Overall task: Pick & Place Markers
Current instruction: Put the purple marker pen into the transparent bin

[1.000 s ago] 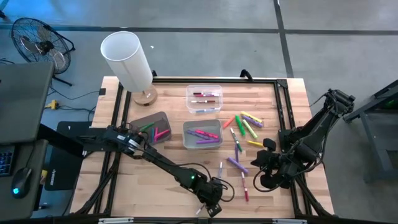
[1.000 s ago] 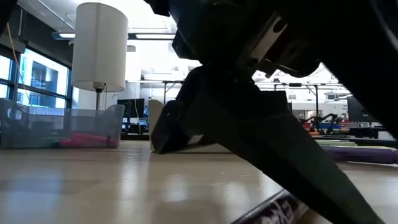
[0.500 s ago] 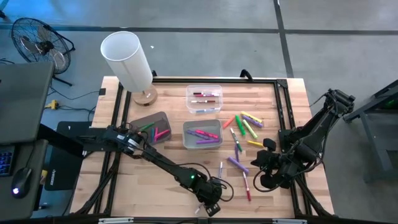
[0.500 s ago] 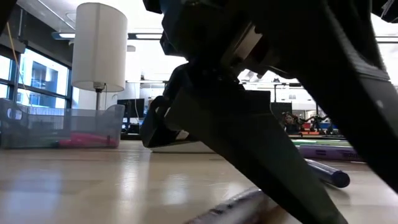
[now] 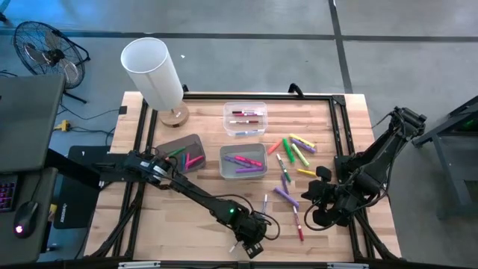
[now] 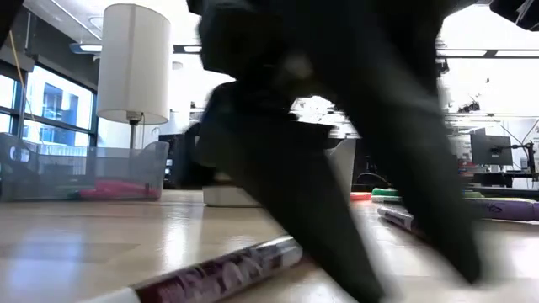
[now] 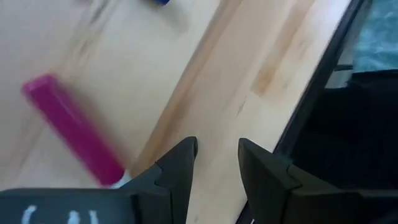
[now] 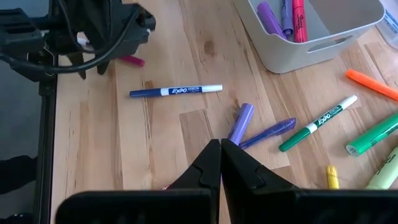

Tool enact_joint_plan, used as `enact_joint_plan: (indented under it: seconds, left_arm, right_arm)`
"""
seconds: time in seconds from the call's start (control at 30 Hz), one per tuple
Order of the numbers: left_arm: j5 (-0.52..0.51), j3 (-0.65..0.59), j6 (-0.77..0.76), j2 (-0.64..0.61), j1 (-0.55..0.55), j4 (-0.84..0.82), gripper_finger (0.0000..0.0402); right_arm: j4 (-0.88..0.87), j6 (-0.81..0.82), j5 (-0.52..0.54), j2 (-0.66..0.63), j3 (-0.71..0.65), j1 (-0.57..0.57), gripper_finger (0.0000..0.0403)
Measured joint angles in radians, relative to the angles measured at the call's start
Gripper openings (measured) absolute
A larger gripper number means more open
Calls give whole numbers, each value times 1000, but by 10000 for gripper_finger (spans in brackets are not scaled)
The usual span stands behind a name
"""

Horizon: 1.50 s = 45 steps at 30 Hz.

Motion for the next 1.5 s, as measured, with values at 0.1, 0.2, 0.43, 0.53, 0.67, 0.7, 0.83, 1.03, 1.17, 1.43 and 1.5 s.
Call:
enact_joint_plan:
  seconds: [0.1, 0.2, 0.43, 0.53, 0.67, 0.7, 0.83, 1.03, 1.17, 1.43, 1.5]
  left_arm:
    - [-3, -1, 0, -8, -1, -44, 128]
    - [5, -1, -1, -15, 5, -75, 128]
    - [-34, -6, -14, -60, 11, -219, 128]
    - [-34, -1, -14, -80, 11, -202, 128]
    - [-80, 76, 4, -86, 11, -229, 128]
    - [-108, 106, 11, -87, 11, -271, 128]
    - [-243, 237, 16, -88, 9, -571, 128]
    - [-386, 302, -158, -91, -18, -1014, 128]
    - [-304, 224, -184, -92, -51, -1026, 128]
    - [-215, -5, -405, -132, -113, -953, 128]
    - [-208, -72, -463, -181, -128, -880, 128]
  right_arm:
    - [1, 1, 0, 0, 0, 0, 0]
    - [2, 2, 0, 0, 0, 0, 0]
    - [6, 3, 0, 0, 0, 0, 0]
    - [8, 0, 1, 0, 0, 0, 0]
    - [9, -1, 2, 0, 0, 0, 0]
    - [9, -2, 6, 0, 0, 0, 0]
    - [9, -4, 15, 0, 0, 0, 0]
    - [9, -4, 24, 0, 0, 0, 0]
    - [8, -1, 28, 0, 0, 0, 0]
    - [9, -1, 43, 0, 0, -2, 0]
    - [8, -2, 42, 0, 0, -3, 0]
